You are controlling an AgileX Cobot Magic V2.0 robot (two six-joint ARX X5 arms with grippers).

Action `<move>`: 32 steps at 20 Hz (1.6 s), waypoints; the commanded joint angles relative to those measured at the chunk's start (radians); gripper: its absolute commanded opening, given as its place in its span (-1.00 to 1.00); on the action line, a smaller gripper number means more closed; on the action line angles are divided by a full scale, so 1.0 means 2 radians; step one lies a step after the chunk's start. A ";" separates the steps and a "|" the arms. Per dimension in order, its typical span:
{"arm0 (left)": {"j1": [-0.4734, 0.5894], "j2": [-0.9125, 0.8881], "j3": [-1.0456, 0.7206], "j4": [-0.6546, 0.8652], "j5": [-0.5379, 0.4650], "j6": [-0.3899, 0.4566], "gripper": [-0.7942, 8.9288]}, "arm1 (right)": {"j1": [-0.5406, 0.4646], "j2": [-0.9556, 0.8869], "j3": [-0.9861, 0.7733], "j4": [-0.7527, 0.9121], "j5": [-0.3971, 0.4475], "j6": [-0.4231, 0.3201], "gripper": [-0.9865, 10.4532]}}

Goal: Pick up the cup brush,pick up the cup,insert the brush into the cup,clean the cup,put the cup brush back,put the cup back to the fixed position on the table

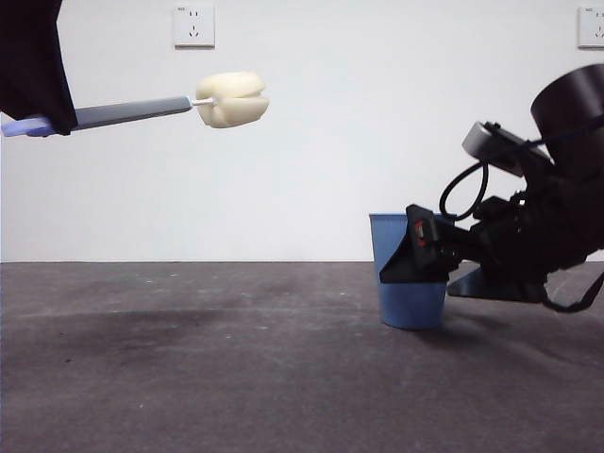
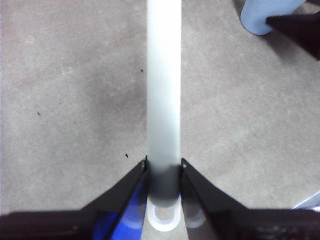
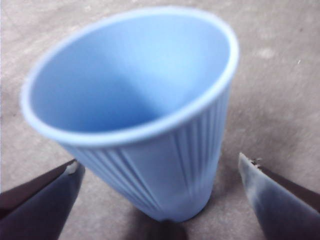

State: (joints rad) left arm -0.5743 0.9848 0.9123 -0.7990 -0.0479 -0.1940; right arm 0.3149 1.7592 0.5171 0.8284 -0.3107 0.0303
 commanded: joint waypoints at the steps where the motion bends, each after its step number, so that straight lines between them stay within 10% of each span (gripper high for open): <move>1: 0.000 -0.001 -0.003 0.007 0.001 0.002 -0.85 | 0.003 0.023 -0.005 0.033 0.001 0.014 0.21; 6: 0.000 -0.001 -0.003 0.007 0.000 0.002 -0.85 | 0.008 0.044 -0.003 0.068 0.015 0.030 0.19; 15: 0.000 -0.001 -0.003 0.004 0.000 0.002 -0.85 | 0.011 0.044 -0.002 0.074 0.014 0.030 -0.72; 20: 0.000 -0.001 -0.003 -0.014 0.000 0.016 -0.85 | 0.014 0.041 -0.002 0.068 0.011 0.043 -0.85; 25: 0.000 -0.001 -0.003 -0.041 0.001 0.072 -0.85 | 0.019 -0.071 0.006 -0.108 0.017 0.003 -0.85; 32: 0.000 -0.001 -0.003 -0.069 0.002 0.167 -0.85 | 0.042 -0.202 0.135 -0.538 0.129 -0.174 -0.85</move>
State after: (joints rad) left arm -0.5743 0.9848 0.9123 -0.9394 -0.0471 0.0902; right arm 0.3965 1.3491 0.7837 -0.1982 -0.0643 -0.2298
